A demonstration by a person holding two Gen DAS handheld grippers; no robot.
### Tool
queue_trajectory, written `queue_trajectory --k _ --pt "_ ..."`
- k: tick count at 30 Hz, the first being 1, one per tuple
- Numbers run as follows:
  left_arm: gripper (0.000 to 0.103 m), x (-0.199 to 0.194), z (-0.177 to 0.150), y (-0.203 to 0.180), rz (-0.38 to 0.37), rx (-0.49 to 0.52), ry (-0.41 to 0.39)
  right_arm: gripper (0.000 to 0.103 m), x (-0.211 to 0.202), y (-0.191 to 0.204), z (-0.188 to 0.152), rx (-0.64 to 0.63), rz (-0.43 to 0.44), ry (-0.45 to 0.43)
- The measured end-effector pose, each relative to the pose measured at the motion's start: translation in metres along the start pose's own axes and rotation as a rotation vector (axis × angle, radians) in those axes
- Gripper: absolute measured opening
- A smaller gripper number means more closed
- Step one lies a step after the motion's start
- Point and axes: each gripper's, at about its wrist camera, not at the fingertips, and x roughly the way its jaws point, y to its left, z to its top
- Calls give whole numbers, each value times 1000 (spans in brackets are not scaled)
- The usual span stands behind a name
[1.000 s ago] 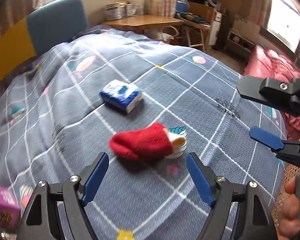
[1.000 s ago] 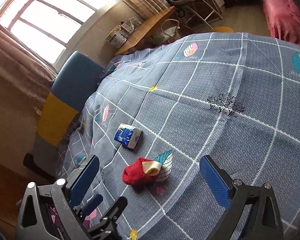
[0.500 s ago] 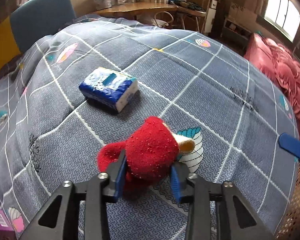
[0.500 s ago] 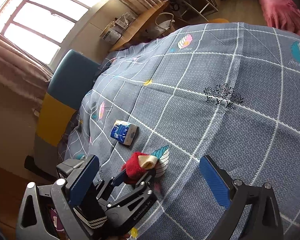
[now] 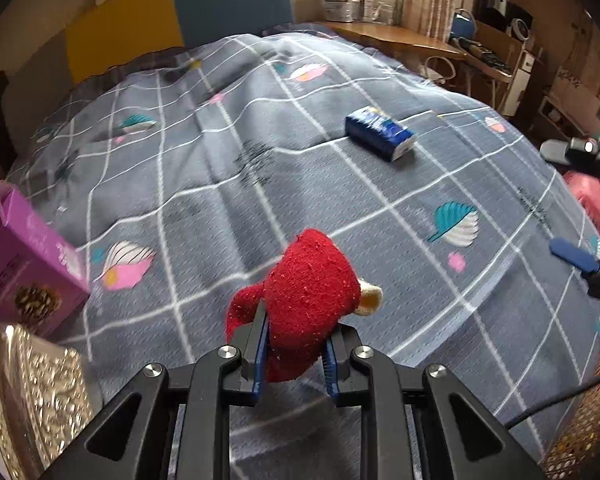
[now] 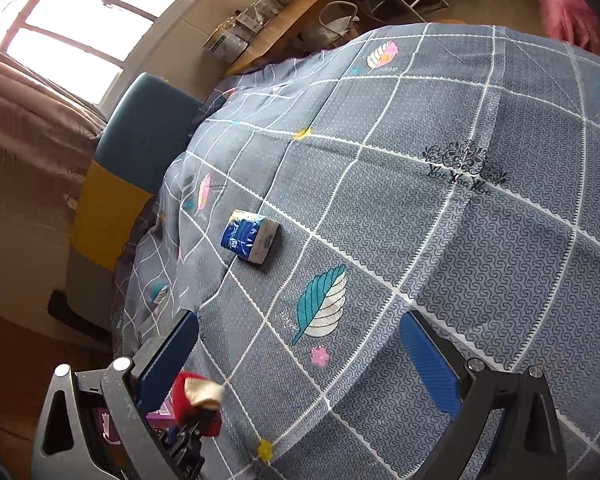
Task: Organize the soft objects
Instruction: 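Grasp the blue Tempo tissue pack with the right gripper while the left gripper holds the sock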
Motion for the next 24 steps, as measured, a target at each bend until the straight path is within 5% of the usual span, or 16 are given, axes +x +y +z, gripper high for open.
queue_trajectory --k 4,9,19,24 --pt "21 23 -35 11 26 -32 42 101 5 10 -5 -56 4 37" --pt "22 24 -47 -1 92 64 -58 100 14 20 -12 -130 -36 79" --pt "22 19 -58 3 72 50 -125 86 43 41 -32 -296 -121 200" --pt "22 21 -58 4 60 41 -133 78 64 67 -46 -485 -193 270"
